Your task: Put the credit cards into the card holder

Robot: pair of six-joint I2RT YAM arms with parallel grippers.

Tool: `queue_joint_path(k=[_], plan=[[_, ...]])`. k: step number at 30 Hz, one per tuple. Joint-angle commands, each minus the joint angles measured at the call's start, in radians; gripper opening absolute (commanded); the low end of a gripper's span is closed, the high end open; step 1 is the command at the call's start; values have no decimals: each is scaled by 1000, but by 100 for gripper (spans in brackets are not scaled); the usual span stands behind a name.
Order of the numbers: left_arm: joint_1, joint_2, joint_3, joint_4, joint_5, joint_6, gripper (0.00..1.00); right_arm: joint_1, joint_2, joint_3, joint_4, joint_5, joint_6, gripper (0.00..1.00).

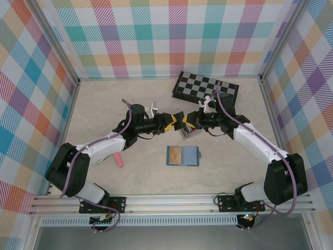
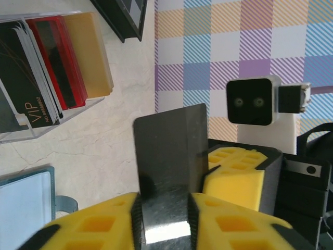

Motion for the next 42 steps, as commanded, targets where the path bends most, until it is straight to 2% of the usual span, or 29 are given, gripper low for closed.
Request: queue_joint_path(k=[1,4,8,13,15,17,22,26,29,33,42], plan=[[-2,-2,27,43,21,1,24,-10,11,-10,37,-36,21,3],[-2,-4,23,45,19,-2,14,-14,11,-19,25,-30,20,4],[-2,-14,19,44,16,-11,1,-16,11,-17,-26,-4,3,10],[-2,-36,21,-32,-12,-22,0,-16,2,-8,-141,81,-40,24],[-2,-36,30,-120,-26,-16,0,-16,4,-1,-218,141,-74,31],[-2,-32,39,-228,-48,-6,0,-13,12,1,-281,187,-112,33],[-8,-1,61,-471,-110,57,0,47,59,-4,-400,309,-183,32],[-31,39,96,-605,-141,115,0,110,96,-28,-398,334,-188,33],[-64,45,93,-604,-174,166,0,156,128,-37,-389,341,-192,29],[-100,56,81,-579,-199,233,0,168,158,-55,-444,452,-195,24],[-177,142,77,-487,-154,359,0,154,226,-79,-457,533,-217,21]])
